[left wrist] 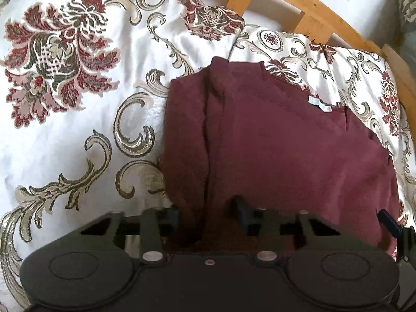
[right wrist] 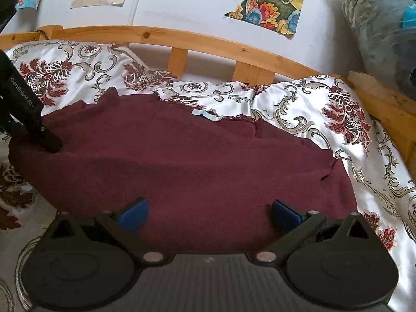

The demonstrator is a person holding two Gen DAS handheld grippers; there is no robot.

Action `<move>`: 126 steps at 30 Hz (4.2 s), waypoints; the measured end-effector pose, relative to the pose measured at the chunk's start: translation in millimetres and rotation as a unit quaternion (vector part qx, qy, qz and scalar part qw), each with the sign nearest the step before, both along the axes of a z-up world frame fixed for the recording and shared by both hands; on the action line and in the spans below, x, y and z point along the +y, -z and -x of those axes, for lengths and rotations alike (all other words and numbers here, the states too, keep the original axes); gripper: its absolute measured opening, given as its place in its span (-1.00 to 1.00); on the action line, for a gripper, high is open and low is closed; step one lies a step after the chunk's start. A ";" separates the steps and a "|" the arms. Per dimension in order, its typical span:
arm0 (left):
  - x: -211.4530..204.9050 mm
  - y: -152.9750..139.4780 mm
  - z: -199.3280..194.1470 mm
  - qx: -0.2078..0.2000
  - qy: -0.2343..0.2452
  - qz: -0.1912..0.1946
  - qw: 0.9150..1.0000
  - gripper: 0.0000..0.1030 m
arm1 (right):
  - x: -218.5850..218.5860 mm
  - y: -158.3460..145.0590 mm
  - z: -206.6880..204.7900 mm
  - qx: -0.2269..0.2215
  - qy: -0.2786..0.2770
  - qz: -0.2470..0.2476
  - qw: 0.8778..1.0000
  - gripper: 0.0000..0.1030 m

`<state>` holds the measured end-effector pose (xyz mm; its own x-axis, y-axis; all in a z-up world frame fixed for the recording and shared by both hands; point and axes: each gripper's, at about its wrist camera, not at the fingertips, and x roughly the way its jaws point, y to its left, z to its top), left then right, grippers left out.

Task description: Fold small clothes

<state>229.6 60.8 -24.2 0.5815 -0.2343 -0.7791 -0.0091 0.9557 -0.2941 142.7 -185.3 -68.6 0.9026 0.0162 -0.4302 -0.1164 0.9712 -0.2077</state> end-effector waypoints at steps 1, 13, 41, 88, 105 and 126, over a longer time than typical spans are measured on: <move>-1.7 -1.7 0.7 -0.001 -0.003 -0.004 1.000 -0.40 | -0.3 -0.6 0.2 0.001 0.000 -0.001 1.000 1.00; -79.3 -67.6 14.4 -0.123 0.113 -0.105 0.980 -0.69 | -28.0 -30.8 8.0 0.041 0.005 -0.015 0.999 1.00; -254.1 -50.1 63.8 -0.192 0.317 -0.098 0.924 -0.08 | -174.0 -29.6 19.1 -0.053 0.083 -0.042 0.994 1.00; -209.8 -12.0 87.2 -0.233 0.359 -0.180 0.886 -0.16 | -195.0 -43.2 -57.7 0.015 -0.036 -0.421 0.906 -0.70; -190.2 -20.0 86.1 -0.187 0.357 0.006 0.915 0.21 | -205.0 -40.1 -9.7 0.031 0.025 -0.292 0.956 -0.70; -147.7 6.0 25.6 -0.052 0.121 0.072 0.989 0.74 | -208.1 -38.9 -16.7 0.020 0.028 -0.275 0.961 0.22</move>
<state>203.9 -86.9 -30.3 0.5705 -0.4810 -0.6657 0.2525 0.8740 -0.4151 159.5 -393.3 -29.7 0.8912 0.2028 -0.4058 -0.0576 0.9378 0.3424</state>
